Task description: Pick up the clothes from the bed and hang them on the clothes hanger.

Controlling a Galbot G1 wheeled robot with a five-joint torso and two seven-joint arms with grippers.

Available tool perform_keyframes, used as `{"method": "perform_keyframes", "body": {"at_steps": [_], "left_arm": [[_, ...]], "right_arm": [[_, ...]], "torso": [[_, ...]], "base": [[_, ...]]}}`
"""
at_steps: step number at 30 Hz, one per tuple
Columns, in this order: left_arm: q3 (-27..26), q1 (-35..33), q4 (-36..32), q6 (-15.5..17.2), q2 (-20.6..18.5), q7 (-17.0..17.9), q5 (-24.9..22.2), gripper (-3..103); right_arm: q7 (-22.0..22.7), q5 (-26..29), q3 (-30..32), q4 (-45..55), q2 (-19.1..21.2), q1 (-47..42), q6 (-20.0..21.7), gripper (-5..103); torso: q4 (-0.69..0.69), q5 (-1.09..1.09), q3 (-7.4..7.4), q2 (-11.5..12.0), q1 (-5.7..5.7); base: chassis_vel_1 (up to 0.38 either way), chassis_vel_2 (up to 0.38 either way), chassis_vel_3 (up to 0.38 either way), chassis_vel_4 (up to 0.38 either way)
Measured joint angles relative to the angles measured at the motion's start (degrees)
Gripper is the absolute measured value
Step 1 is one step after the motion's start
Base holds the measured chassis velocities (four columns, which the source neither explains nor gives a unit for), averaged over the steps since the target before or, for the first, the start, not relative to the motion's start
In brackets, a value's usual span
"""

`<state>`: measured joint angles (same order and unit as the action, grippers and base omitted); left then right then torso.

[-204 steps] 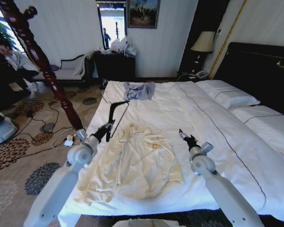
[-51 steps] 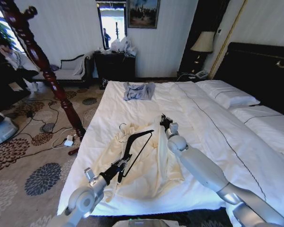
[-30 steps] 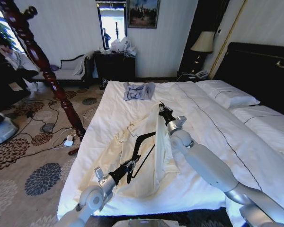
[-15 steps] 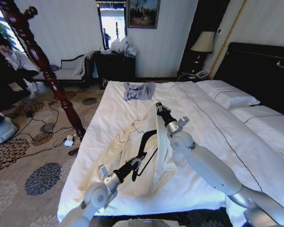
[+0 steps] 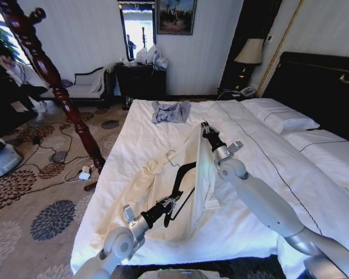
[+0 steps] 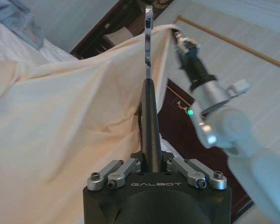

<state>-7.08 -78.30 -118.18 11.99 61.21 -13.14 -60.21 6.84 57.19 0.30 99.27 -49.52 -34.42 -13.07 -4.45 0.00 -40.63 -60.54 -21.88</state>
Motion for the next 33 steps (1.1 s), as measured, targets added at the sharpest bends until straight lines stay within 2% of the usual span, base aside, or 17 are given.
{"method": "perform_keyframes", "body": {"at_steps": [4,14,26,33], "left_arm": [[0.3,0.0,1.0,0.0,0.4,0.2,0.3,18],[0.7,0.0,2.0,-0.1,1.5,0.4,1.3,18],[-0.9,-2.9,-0.8,-0.2,0.3,1.0,2.0,18],[-1.4,-2.6,-0.6,-0.1,-0.4,2.8,0.7,18]], "right_arm": [[-1.6,1.3,0.3,2.4,0.5,0.0,-1.0,1],[-1.8,2.2,0.5,6.5,1.5,0.0,-1.4,1],[-2.0,0.1,0.9,3.4,0.8,0.8,-2.0,1],[-2.6,-0.5,1.2,3.4,0.7,1.0,-2.3,1]], "torso": [[0.00,0.00,0.00,0.0,0.00],[-0.01,0.00,0.00,0.0,0.00],[0.01,0.00,0.00,0.0,0.00],[0.00,0.00,0.00,0.0,0.00]], "base": [[0.000,0.000,0.000,0.000],[0.000,0.000,0.000,0.000],[0.000,0.000,0.000,0.000],[0.000,0.000,0.000,0.000]]}}
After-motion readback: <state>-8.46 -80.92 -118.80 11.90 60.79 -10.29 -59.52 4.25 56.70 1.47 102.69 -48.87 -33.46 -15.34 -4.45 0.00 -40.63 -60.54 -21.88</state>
